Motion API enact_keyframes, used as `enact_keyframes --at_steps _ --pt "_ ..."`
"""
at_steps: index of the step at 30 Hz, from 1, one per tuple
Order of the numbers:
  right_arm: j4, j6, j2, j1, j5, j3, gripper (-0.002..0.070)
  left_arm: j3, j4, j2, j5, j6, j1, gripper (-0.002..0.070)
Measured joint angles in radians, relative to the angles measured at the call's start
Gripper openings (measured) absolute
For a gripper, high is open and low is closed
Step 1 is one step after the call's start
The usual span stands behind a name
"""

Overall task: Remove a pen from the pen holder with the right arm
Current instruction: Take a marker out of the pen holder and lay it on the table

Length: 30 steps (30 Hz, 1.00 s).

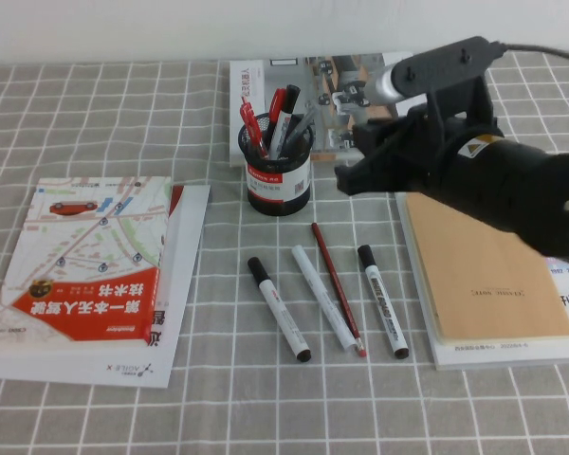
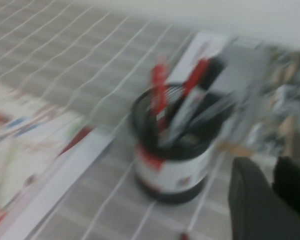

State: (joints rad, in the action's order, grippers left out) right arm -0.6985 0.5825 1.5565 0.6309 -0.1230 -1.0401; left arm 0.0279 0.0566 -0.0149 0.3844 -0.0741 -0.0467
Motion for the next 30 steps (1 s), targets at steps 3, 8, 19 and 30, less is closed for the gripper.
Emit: enact_keyframes --at_steps 3,8,19,30 --pt "0.121 -0.104 0.057 0.0 -0.122 0.0 0.0173 0.0 0.0 0.0 0.0 0.0 0.0 -0.0003" --pt "0.328 -0.377 0.163 0.0 -0.313 0.0 0.0361 0.0 0.0 0.0 0.0 0.0 0.0 -0.0003" --pt "0.445 -0.529 0.411 0.0 -0.603 -0.111 0.0413 0.0 0.0 0.0 0.0 0.0 0.0 -0.0003" --pt "0.437 -0.528 0.569 -0.006 -0.608 -0.294 0.0412 0.0 0.0 0.0 0.0 0.0 0.0 -0.0003"
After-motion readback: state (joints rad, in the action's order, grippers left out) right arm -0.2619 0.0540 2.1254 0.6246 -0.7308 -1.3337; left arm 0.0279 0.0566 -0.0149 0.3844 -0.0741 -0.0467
